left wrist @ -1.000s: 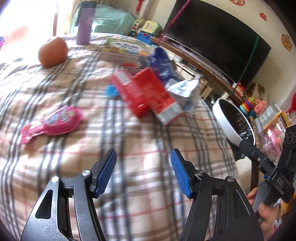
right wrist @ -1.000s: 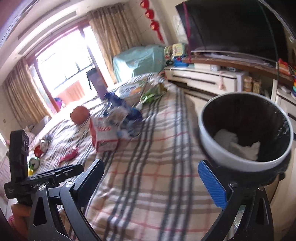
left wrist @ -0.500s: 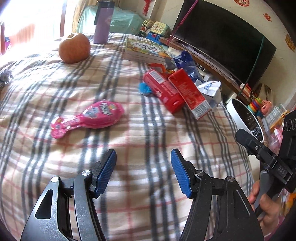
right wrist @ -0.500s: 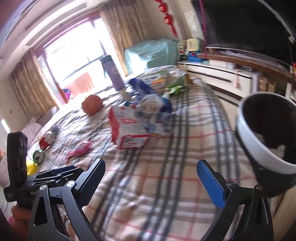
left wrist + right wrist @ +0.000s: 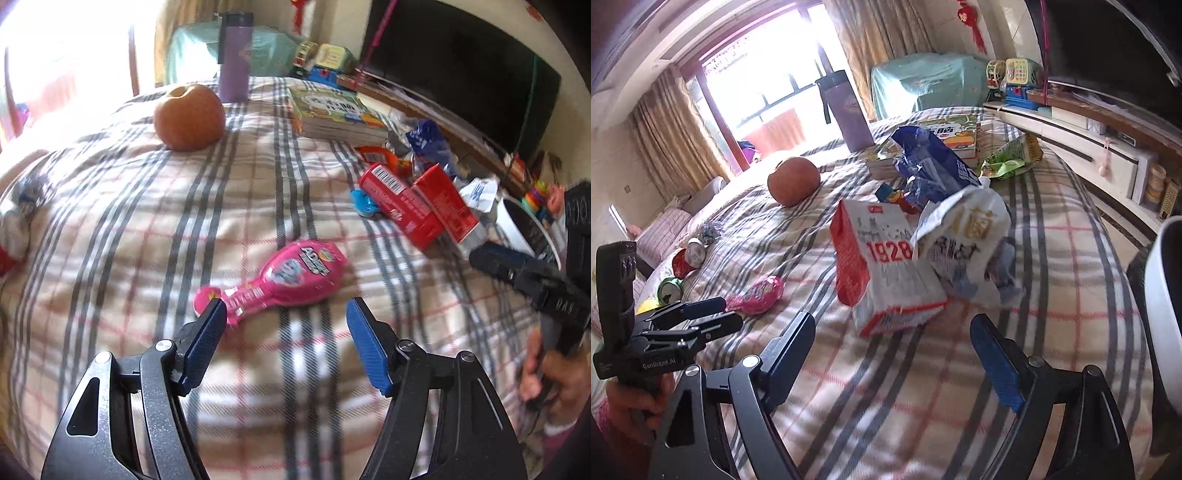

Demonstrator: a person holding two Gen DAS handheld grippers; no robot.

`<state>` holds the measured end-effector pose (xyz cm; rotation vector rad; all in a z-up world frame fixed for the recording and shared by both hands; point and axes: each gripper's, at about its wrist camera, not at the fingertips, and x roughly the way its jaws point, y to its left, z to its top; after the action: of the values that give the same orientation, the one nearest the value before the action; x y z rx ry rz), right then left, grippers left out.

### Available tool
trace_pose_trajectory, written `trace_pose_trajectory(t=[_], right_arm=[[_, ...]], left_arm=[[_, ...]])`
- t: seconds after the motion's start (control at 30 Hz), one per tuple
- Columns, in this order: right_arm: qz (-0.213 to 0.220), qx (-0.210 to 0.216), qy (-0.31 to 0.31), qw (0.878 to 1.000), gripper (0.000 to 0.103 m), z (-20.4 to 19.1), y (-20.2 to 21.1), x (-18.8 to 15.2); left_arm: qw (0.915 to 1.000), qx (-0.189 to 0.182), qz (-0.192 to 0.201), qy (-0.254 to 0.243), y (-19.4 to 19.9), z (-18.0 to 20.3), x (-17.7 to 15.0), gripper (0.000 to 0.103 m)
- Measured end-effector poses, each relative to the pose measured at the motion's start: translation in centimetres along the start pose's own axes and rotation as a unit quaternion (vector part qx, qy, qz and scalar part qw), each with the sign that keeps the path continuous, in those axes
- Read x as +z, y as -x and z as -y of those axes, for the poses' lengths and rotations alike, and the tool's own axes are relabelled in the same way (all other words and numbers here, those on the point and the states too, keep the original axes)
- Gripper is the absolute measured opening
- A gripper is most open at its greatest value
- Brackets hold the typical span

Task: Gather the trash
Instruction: 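Grasp the pink candy pack with the left tool while the right tool grasps the white milk carton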

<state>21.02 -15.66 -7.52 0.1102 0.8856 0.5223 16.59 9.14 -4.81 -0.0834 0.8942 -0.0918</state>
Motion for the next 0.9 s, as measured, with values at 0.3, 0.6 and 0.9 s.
trace_pose_trajectory(t=[0.3, 0.6, 0.9], right_arm=[[-0.019, 0.018, -0.009, 1.000, 0.075, 0.6, -1.8, 1.1], [-0.004, 0.010, 0.005, 1.000, 0.062, -0.4, -0.2, -0.1], [0.003, 0.010, -0.016, 1.000, 0.062, -0.1, 3.6, -3.1]], left_arm=[[0.9977, 0.010, -0.023, -0.063, -2.4, -0.3, 0.9, 0.075], [0.9943, 0.006, -0.020, -0.104, -1.7, 1.6, 0.2, 0.026], [0.9969, -0.064, -0.017, -0.042, 0.1, 3.0, -0.7, 0.017]])
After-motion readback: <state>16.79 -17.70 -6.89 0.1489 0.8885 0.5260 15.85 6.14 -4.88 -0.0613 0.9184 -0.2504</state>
